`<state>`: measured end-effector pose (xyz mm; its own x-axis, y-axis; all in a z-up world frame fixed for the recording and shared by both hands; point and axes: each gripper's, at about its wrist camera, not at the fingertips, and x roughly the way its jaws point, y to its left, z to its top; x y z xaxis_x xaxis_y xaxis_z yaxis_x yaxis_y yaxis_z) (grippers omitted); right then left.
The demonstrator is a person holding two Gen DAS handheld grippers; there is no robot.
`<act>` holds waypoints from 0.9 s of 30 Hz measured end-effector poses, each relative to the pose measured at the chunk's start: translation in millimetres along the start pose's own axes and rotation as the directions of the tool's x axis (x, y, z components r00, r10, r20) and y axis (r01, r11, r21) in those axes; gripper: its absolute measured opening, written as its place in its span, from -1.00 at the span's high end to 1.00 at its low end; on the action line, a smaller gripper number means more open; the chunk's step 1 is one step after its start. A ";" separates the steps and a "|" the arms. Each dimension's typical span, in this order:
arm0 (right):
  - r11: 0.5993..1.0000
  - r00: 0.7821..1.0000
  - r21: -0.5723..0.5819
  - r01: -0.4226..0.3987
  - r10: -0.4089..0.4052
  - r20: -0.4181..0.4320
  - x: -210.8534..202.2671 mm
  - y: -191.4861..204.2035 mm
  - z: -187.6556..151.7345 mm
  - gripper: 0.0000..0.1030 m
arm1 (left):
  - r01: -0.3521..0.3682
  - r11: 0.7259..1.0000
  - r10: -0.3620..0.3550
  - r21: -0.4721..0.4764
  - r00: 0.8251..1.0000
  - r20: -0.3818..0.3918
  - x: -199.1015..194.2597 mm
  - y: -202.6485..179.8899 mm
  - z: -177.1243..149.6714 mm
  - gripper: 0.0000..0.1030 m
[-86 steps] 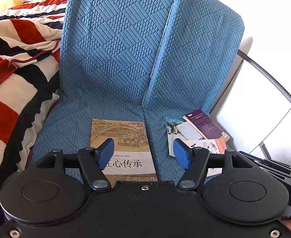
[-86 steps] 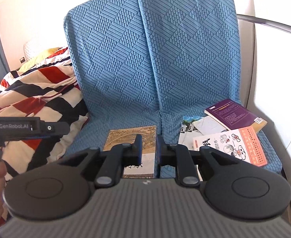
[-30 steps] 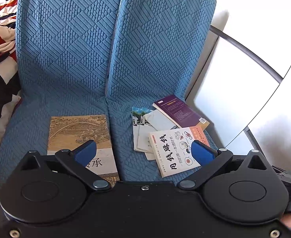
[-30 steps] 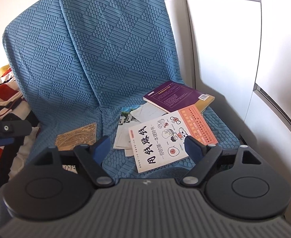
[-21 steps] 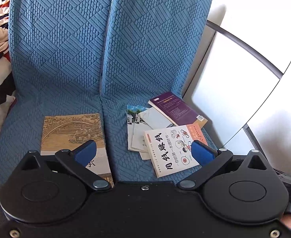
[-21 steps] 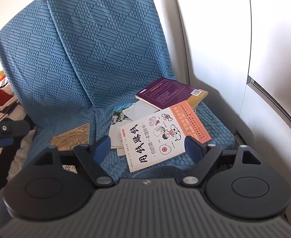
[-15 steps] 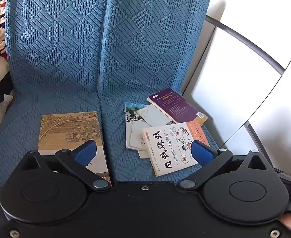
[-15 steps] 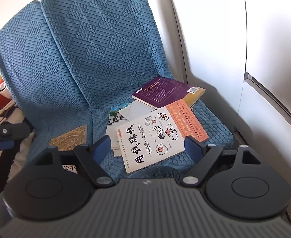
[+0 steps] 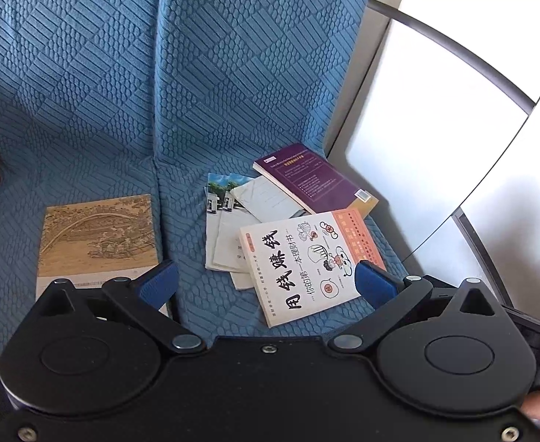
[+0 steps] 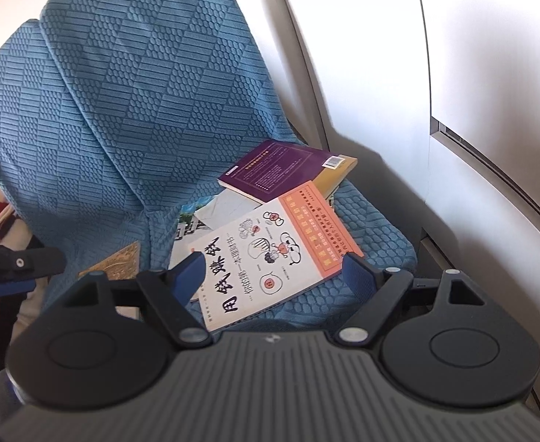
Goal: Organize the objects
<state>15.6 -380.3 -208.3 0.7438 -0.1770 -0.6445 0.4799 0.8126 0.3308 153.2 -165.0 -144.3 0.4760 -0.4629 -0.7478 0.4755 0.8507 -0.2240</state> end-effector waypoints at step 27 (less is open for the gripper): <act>0.999 0.985 -0.004 -0.040 0.039 -0.169 146.7 -77.3 21.8 -0.60 | 0.038 0.997 -0.053 -0.073 0.975 -0.217 155.8 6.6 -16.1 -0.49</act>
<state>97.7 -481.2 -313.4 0.6723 -0.0487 -0.7387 0.4481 0.8211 0.3537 218.6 -227.5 -272.3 0.2780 -0.4425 -0.8526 0.4378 0.8484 -0.2976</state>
